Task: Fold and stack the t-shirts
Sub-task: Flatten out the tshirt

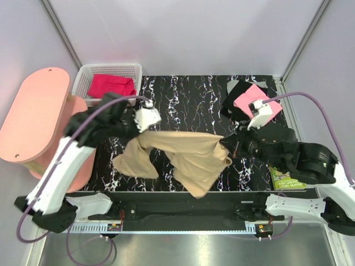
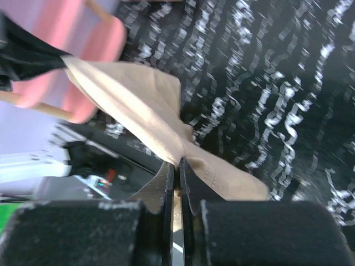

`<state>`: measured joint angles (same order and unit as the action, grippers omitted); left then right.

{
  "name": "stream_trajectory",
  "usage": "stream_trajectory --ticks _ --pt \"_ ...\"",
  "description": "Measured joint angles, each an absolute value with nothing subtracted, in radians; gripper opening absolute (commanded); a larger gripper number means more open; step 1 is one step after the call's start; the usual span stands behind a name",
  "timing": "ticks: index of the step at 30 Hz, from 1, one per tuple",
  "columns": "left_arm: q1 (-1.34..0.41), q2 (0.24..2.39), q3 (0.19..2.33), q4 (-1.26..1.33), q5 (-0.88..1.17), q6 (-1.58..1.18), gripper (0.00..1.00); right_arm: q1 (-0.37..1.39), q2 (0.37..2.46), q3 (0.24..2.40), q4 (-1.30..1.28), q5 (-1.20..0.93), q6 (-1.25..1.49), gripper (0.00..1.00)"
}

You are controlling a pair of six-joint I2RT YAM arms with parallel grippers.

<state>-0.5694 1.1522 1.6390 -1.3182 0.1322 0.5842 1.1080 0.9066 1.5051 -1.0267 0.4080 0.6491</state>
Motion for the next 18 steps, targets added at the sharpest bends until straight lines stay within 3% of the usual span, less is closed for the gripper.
stream_trajectory --ticks 7,12,14,17,18 --pt "-0.570 1.333 1.358 -1.203 0.182 0.619 0.00 1.068 0.960 1.356 -1.045 0.477 0.670 0.00" --pt "-0.569 1.471 1.348 -1.061 0.144 0.648 0.03 0.703 1.073 1.192 -0.942 0.342 0.622 0.00" --pt "-0.570 1.523 1.351 -0.981 0.102 0.661 0.10 0.571 1.142 1.125 -0.879 0.260 0.594 0.00" --pt "-0.569 1.608 1.370 -0.849 0.019 0.679 0.29 0.437 1.261 1.102 -0.798 0.155 0.554 0.01" --pt "-0.565 1.635 1.385 -0.815 -0.017 0.683 0.36 0.413 1.295 1.107 -0.778 0.142 0.541 0.12"
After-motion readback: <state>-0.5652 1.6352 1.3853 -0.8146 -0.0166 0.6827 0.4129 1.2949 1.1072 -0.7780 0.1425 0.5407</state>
